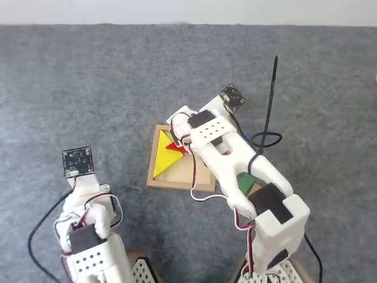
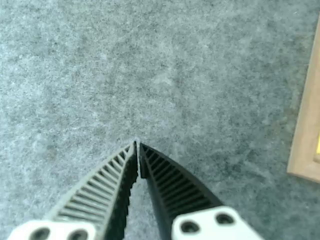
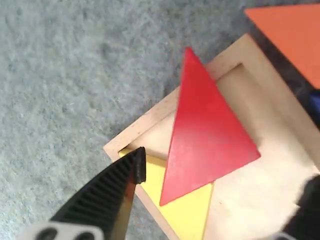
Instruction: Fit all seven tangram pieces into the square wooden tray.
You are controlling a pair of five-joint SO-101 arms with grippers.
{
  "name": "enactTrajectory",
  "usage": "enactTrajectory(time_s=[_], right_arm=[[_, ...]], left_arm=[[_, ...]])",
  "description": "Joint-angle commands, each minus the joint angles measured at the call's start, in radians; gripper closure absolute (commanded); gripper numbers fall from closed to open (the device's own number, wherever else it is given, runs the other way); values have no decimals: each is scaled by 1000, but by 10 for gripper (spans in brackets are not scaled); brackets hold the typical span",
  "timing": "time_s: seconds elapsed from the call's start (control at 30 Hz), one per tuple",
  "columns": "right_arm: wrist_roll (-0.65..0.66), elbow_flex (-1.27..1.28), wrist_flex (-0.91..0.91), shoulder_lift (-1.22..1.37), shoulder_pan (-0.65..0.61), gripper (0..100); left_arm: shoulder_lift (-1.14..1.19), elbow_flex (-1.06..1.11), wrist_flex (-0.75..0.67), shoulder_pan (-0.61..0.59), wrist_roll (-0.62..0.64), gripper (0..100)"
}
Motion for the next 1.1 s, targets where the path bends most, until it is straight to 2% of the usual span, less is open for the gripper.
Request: enactTrajectory(time_s=[0.0,0.13,0.23,0.3,0.37,0.43,0.47,0.53,0.63,0.8,0.97,1.0,1.07], right_arm=[[-49,-46,-4,-25,-22,535],[68,-117,131,-85,-18,538],[267,-215,318,-180,12,539],[529,-264,444,-236,21,541],[868,-269,558,-274,18,582],[1169,-249,636,-282,12,671],[1263,-236,664,-283,13,730],[1330,-212,694,-283,19,852],[1338,-169,668,-282,27,996],[1361,-38,460,-280,7,985],[1671,18,278,-286,28,965],[1702,15,277,-294,53,964],[1666,-17,292,-315,124,965]], left_arm=[[5,-18,-15,-6,0,988],[5,-18,-15,-6,0,988],[5,-18,-15,-8,0,988],[5,-18,-15,-8,0,988],[5,-18,-15,-8,0,988],[5,-18,-15,-8,0,988],[5,-18,-15,-8,0,988],[5,-18,-15,-8,0,988],[5,-18,-15,-8,0,988],[5,-18,-15,-8,0,988],[5,-18,-20,-8,0,988],[5,-22,-25,-8,0,988],[5,-59,-68,-6,-25,987]])
